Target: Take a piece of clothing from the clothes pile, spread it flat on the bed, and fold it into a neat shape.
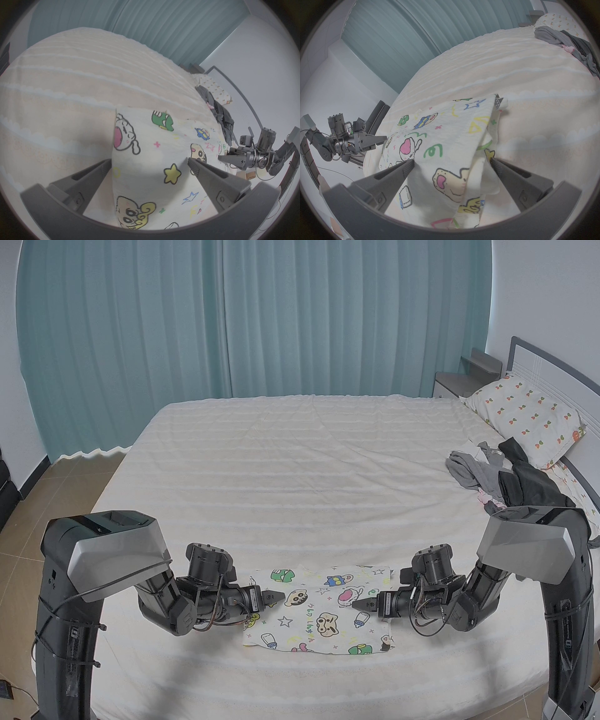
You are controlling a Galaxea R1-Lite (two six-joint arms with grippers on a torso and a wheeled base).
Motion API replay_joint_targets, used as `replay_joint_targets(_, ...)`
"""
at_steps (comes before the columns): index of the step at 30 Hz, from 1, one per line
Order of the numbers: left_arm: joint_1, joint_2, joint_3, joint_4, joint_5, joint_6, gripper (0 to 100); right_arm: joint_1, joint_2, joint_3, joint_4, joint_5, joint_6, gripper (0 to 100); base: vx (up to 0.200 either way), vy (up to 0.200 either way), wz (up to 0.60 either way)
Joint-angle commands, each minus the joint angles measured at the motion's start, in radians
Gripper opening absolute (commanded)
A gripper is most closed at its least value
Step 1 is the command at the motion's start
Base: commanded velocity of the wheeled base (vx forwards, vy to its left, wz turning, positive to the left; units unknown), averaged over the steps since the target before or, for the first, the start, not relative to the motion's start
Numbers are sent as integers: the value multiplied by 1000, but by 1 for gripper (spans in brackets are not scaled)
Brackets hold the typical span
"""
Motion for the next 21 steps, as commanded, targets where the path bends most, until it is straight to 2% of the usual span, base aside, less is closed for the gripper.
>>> replay_joint_targets(1, -15, 5, -31, 23, 7, 3, 100, 6, 21, -9, -4, 7, 3, 100, 0, 0, 0)
replay_joint_targets(10, -49, 5, -34, 26, 10, 0, 100, 29, 38, -44, -5, 29, 6, 100, 0, 0, 0)
replay_joint_targets(11, -50, 2, -29, 26, 10, 0, 0, 33, 38, -44, -7, 32, 6, 0, 0, 0, 0)
replay_joint_targets(18, -58, -1, -11, 26, 12, -7, 0, 43, 18, -34, -7, 46, 62, 0, 0, 0, 0)
replay_joint_targets(21, -58, -7, 1, 24, 13, -20, 0, 40, -13, -26, -7, 47, 116, 0, 0, 0, 0)
